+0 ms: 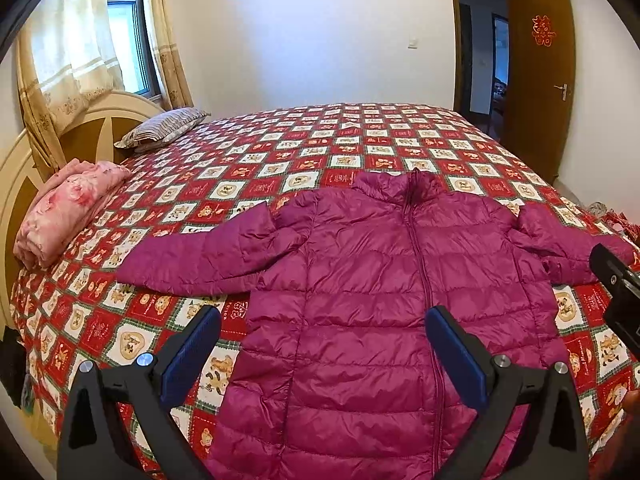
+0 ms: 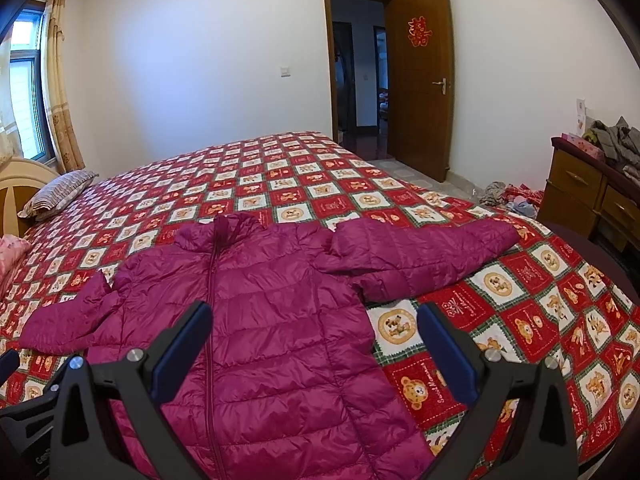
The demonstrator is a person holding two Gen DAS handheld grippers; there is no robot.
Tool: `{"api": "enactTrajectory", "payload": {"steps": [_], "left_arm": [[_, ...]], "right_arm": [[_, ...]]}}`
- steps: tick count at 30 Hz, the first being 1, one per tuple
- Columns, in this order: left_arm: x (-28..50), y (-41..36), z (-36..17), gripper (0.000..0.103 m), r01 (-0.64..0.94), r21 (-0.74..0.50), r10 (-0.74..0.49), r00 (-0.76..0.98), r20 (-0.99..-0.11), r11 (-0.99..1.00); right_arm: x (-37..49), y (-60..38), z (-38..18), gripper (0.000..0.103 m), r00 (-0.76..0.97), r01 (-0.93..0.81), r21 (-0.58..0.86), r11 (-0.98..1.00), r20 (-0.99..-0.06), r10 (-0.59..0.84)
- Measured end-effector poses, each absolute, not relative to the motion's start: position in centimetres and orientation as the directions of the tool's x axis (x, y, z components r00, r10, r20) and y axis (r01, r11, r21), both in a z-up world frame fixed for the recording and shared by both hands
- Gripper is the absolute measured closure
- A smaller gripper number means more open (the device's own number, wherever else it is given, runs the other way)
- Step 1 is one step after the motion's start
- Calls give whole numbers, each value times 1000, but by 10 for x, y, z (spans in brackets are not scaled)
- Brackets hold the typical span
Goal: Fold large clothes
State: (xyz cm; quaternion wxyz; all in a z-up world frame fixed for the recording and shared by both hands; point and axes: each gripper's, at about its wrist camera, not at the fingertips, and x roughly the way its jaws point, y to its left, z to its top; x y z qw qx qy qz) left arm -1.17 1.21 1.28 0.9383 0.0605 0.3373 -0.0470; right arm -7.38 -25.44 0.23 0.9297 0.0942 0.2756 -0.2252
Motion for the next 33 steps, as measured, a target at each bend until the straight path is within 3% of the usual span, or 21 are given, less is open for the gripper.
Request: {"api": "enactTrajectory", "payload": {"steps": [14,33], "left_arm": [[-52,20,46,1,146,56,-87,808,-582,988],[-196,35,73,1,176,45,-143,905,-401,983]], "right_arm": [[-110,-247,26,0,768,481,53,875,-506,-392],[-217,-217,46,0,829,484,54,873,-348,-438]]}}
